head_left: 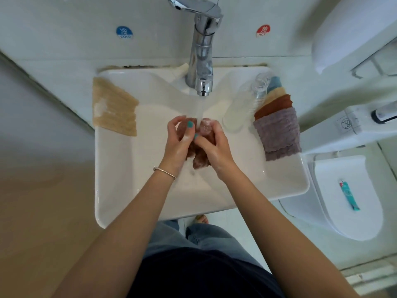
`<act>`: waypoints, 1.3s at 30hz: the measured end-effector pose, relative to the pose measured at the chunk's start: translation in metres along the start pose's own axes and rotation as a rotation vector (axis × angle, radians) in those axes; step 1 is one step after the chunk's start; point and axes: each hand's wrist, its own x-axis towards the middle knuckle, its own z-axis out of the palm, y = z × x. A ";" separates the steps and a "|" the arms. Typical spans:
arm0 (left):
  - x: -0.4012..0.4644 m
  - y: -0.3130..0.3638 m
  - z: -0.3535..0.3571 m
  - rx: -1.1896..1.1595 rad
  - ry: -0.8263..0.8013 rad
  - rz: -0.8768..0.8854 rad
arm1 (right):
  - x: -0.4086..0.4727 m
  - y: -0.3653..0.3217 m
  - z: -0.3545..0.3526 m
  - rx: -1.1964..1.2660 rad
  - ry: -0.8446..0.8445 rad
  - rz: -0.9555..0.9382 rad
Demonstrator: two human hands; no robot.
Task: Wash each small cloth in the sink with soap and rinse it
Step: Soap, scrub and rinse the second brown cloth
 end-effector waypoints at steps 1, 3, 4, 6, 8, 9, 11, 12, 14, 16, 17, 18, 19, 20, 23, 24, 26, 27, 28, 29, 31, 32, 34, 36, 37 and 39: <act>-0.001 0.001 0.006 0.005 0.031 0.016 | 0.001 -0.001 0.003 0.030 0.015 0.012; -0.002 0.000 0.017 0.027 0.137 0.067 | 0.006 0.000 0.009 0.034 0.071 -0.021; -0.001 0.000 0.021 0.031 0.207 0.092 | 0.009 0.002 0.012 -0.001 0.100 -0.054; 0.002 -0.001 0.028 0.029 0.312 0.121 | 0.015 0.005 0.020 -0.105 0.154 -0.129; 0.008 0.000 0.032 0.042 0.386 0.136 | 0.021 0.005 0.025 -0.204 0.196 -0.170; 0.011 0.000 0.032 0.054 0.408 0.146 | 0.023 0.005 0.026 -0.267 0.221 -0.189; 0.017 0.000 0.029 0.071 0.415 0.184 | 0.028 0.005 0.028 -0.356 0.257 -0.233; 0.019 -0.001 0.027 0.098 0.398 0.191 | 0.029 0.005 0.030 -0.422 0.262 -0.250; 0.020 0.001 0.026 0.143 0.355 0.190 | 0.031 0.004 0.032 -0.522 0.269 -0.261; 0.023 0.004 0.028 0.050 0.361 0.150 | 0.036 0.009 0.032 -0.565 0.311 -0.275; 0.024 0.007 0.030 -0.009 0.351 0.128 | 0.038 0.010 0.030 -0.556 0.346 -0.258; 0.026 0.007 0.032 -0.033 0.336 0.131 | 0.040 0.011 0.028 -0.544 0.371 -0.219; 0.026 0.008 0.034 0.015 0.336 0.145 | 0.039 0.009 0.027 -0.464 0.324 -0.174; 0.028 0.007 0.036 0.090 0.332 0.164 | 0.038 0.009 0.023 -0.386 0.297 -0.134; 0.031 0.007 0.041 0.343 0.271 0.176 | 0.034 -0.001 0.010 -0.458 0.300 -0.143; 0.031 0.007 0.043 0.386 0.248 0.164 | 0.032 -0.005 0.005 -0.459 0.289 -0.127; 0.028 0.008 0.047 0.358 0.209 0.167 | 0.032 -0.007 0.002 -0.437 0.259 -0.103; 0.026 0.009 0.047 0.343 0.204 0.177 | 0.031 -0.009 0.001 -0.403 0.245 -0.094; 0.023 0.008 0.044 0.334 0.199 0.171 | 0.030 -0.010 0.003 -0.395 0.232 -0.082; 0.020 0.008 0.039 0.315 0.191 0.154 | 0.028 -0.010 0.007 -0.356 0.209 -0.065; 0.014 0.007 0.022 0.248 0.194 0.082 | 0.026 -0.012 0.013 -0.297 0.151 -0.043; 0.012 0.007 0.012 0.215 0.208 0.041 | 0.025 -0.013 0.017 -0.295 0.110 -0.079; 0.007 0.003 -0.003 0.143 0.218 0.019 | 0.022 -0.014 0.022 -0.238 0.058 -0.116; 0.005 0.001 -0.007 0.144 0.202 0.101 | 0.022 -0.012 0.020 -0.174 0.106 -0.094; 0.004 0.001 -0.005 0.184 0.186 0.147 | 0.021 -0.011 0.016 -0.159 0.144 -0.091; 0.001 0.004 0.007 0.255 0.159 0.200 | 0.018 -0.006 0.007 -0.161 0.226 -0.098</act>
